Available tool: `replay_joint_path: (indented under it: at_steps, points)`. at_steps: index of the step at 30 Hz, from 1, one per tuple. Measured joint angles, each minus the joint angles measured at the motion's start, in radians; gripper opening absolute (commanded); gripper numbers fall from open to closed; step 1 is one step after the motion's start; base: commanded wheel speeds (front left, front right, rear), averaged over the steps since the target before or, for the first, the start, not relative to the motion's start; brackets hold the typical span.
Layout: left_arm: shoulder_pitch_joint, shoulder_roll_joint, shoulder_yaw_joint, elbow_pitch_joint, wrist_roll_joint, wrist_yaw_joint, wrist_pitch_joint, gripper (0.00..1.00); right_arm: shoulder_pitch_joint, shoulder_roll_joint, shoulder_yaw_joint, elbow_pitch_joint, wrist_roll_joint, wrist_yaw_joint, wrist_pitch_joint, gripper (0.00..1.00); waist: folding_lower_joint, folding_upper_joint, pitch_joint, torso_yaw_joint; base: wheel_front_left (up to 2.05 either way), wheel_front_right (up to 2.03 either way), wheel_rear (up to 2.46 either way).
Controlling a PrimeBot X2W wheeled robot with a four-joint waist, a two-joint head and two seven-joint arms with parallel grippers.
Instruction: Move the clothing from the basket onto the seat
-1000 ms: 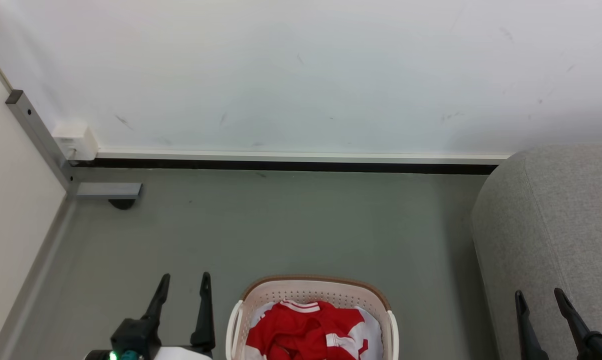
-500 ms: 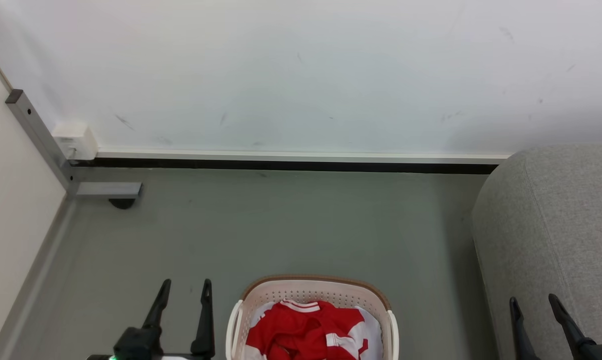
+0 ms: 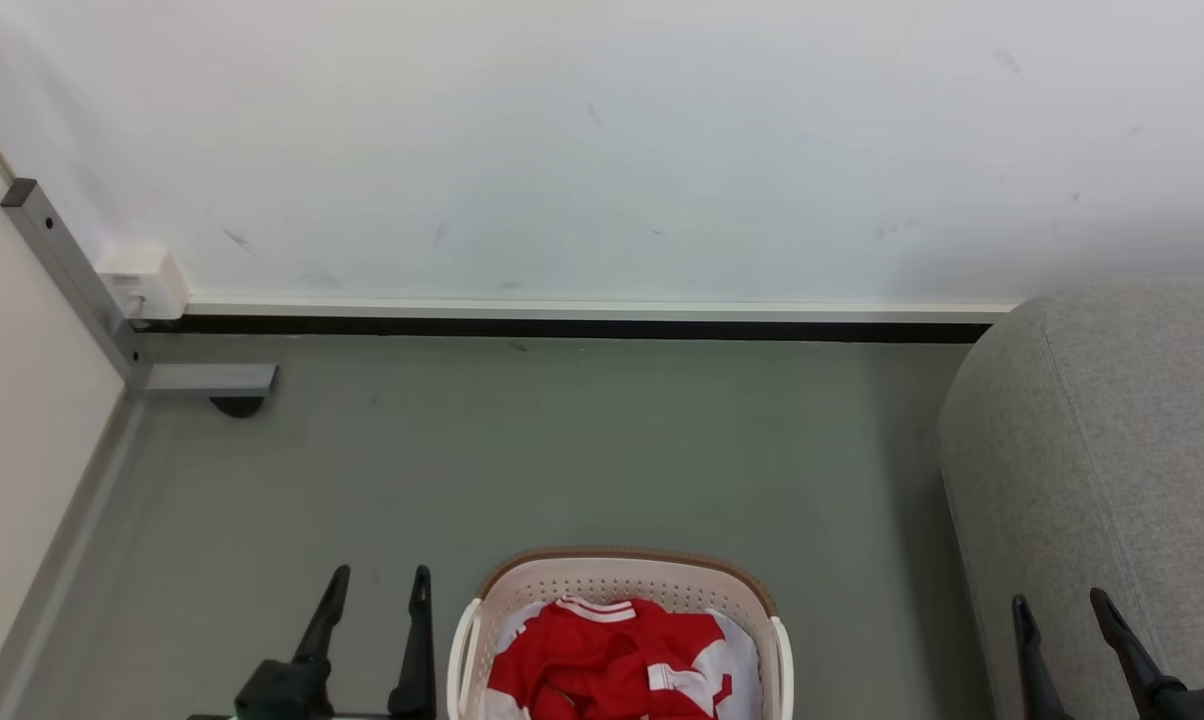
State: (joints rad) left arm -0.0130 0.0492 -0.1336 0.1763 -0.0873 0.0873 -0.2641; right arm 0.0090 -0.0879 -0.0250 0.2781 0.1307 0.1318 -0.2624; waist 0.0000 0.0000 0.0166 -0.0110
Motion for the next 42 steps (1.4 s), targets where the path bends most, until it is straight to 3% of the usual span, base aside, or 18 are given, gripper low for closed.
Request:
replay_joint_path:
  at_steps: [12, 17, 23, 32, 42]
  points:
    - [-0.088, 0.000, -0.066, 0.032, 0.008, -0.028, 0.000, 1.00, -0.059, -0.007, 0.019, -0.045, 0.018, 0.000, 0.000, 1.00, 0.0000, 0.0000, 0.099, -0.045, 0.00, 0.00, 0.00]
    - [-0.208, -0.001, -0.146, 0.140, 0.026, -0.044, 0.000, 1.00, -0.128, -0.010, 0.028, -0.092, 0.021, 0.000, 0.000, 1.00, 0.0000, 0.0000, 0.186, -0.074, 0.00, 0.00, 0.00]
    - [-0.439, -0.002, -0.235, 0.367, 0.078, -0.042, 0.029, 1.00, -0.246, -0.008, 0.053, -0.159, 0.031, 0.000, -0.002, 1.00, 0.0001, 0.0001, 0.337, -0.115, 0.00, 0.00, 0.00]
    - [-0.717, -0.004, -0.335, 0.635, 0.140, 0.015, 0.195, 1.00, -0.360, 0.002, 0.090, -0.249, 0.055, 0.000, -0.002, 1.00, 0.0002, 0.0000, 0.582, -0.192, 0.00, 0.00, 0.00]
    - [-0.866, 0.004, -0.343, 0.836, 0.154, 0.091, 0.303, 1.00, -0.401, 0.011, 0.137, -0.326, 0.069, 0.000, -0.002, 1.00, 0.0002, 0.0001, 0.773, -0.278, 0.00, 0.00, 0.00]
